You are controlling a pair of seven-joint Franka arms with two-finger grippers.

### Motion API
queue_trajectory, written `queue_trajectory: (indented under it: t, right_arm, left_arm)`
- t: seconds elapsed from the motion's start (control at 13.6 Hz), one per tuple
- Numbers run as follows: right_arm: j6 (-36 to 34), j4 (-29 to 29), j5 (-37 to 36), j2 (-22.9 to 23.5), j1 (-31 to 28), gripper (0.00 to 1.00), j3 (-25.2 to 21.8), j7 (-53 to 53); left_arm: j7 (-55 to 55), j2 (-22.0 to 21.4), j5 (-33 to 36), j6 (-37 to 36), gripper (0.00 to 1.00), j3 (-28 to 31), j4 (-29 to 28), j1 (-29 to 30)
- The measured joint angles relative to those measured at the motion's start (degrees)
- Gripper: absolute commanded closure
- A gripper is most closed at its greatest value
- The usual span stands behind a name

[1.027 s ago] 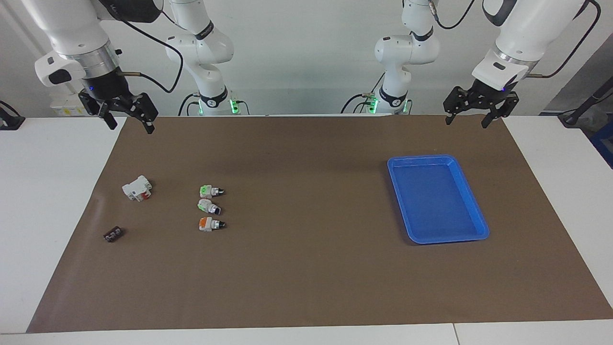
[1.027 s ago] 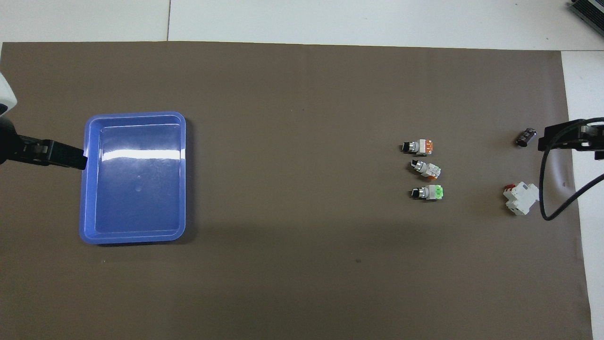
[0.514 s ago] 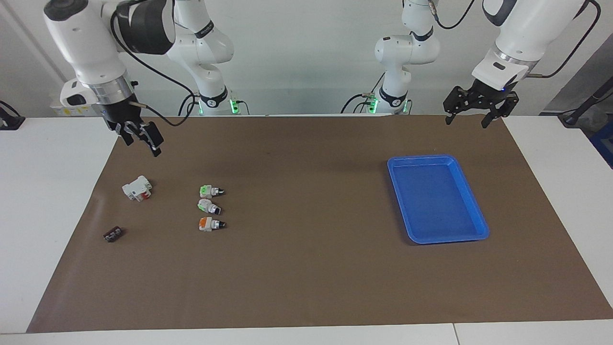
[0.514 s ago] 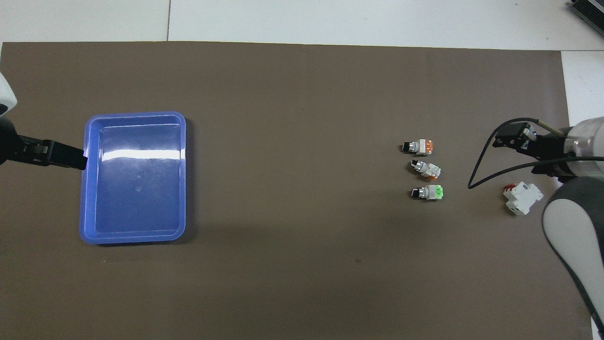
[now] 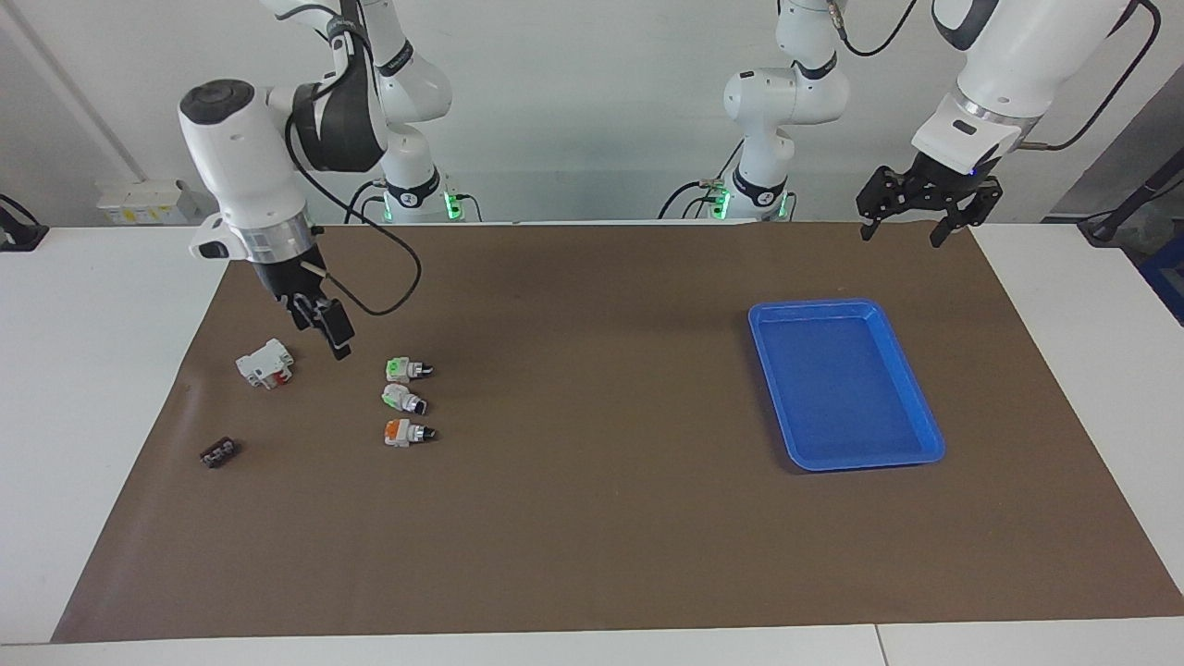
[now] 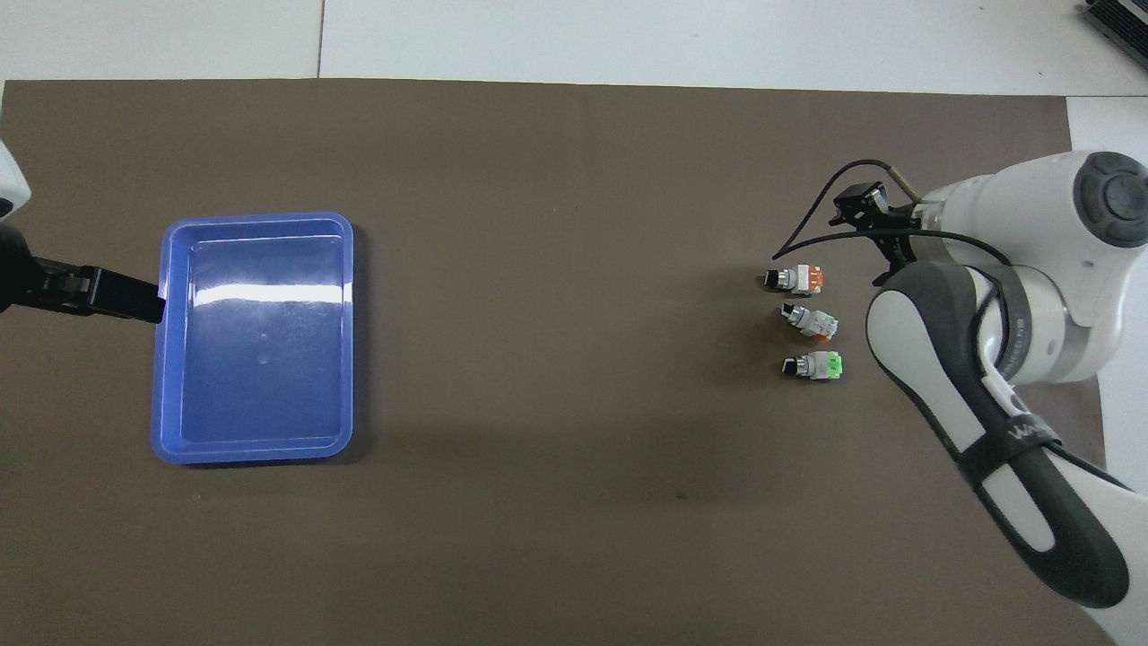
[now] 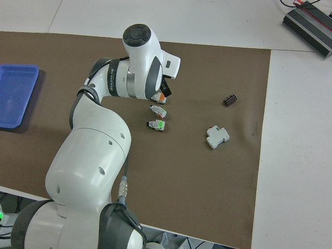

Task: Turn and place switch with both arms
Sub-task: 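Reach the right gripper down and grasp the orange-topped switch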

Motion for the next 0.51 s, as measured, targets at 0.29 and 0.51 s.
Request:
queue_trajectory:
  t: [0.29, 0.51]
  right_arm:
    - [2.94, 1.49, 0.4, 4.81, 2.16, 0.01, 0.03, 4.21]
    - [2.94, 0.29, 0.6, 6.53, 2.1, 0.01, -0.1, 7.0]
  left_arm:
    - [0.0, -0.12, 0.0, -0.62, 0.0, -0.5, 0.0, -0.1]
    - [0.0, -0.24, 0.0, -0.8, 0.0, -0.74, 0.0, -0.13]
